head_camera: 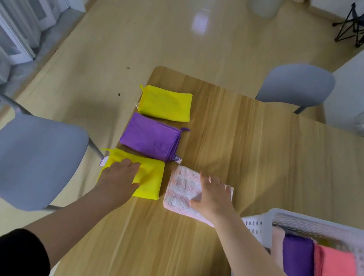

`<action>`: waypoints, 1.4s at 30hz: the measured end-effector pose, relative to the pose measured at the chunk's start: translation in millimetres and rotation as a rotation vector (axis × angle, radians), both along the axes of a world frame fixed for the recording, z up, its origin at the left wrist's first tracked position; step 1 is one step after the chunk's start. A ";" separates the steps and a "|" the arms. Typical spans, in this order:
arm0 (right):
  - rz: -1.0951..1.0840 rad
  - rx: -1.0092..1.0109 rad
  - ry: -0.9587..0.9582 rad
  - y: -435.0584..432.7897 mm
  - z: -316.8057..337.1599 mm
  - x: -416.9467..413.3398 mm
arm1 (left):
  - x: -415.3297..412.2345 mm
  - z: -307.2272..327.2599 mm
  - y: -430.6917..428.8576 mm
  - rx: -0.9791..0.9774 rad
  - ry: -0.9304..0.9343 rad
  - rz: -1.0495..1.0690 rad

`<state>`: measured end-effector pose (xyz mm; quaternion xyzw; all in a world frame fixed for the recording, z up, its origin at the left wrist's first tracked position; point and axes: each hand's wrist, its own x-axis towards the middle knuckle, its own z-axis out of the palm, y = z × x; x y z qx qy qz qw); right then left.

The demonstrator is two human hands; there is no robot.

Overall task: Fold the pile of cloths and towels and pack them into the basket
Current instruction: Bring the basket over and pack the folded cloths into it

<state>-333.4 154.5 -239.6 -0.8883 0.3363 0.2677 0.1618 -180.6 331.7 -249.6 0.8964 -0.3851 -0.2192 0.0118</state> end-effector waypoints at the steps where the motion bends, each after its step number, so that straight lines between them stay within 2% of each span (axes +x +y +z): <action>1: -0.002 -0.015 0.013 4.1 -0.1 -2.7 | -2.1 0.8 -0.4 0.009 -0.003 -0.002; 6: -0.119 0.052 0.055 28.5 3.2 -18.6 | 1.8 3.7 -2.6 0.024 0.066 -0.016; 9: -0.232 0.082 0.038 38.9 3.7 -28.6 | 8.7 5.0 -6.7 0.016 -0.024 0.008; 12: -0.299 0.092 0.036 45.5 2.7 -34.9 | 6.7 2.4 -9.9 0.086 -0.062 -0.022; 16: -0.330 0.083 0.002 49.5 1.5 -38.9 | 0.6 -3.0 -6.0 0.204 -0.075 -0.027; 22: -0.340 0.066 -0.036 50.6 -0.7 -41.4 | -2.4 -4.1 4.4 0.232 0.037 0.091; 27: -0.447 0.135 -0.076 46.2 -8.9 -40.8 | -2.9 -1.5 12.1 0.087 0.238 0.220; 31: -0.430 0.149 -0.087 37.7 -10.4 -39.0 | -0.9 3.6 16.1 0.022 0.377 0.311; 37: -0.416 0.171 -0.163 36.9 -0.2 -41.7 | -5.0 11.9 25.6 -0.171 0.468 0.459; 42: -0.502 0.211 -0.342 45.6 28.7 -52.4 | -22.0 32.5 32.4 -0.389 0.506 0.555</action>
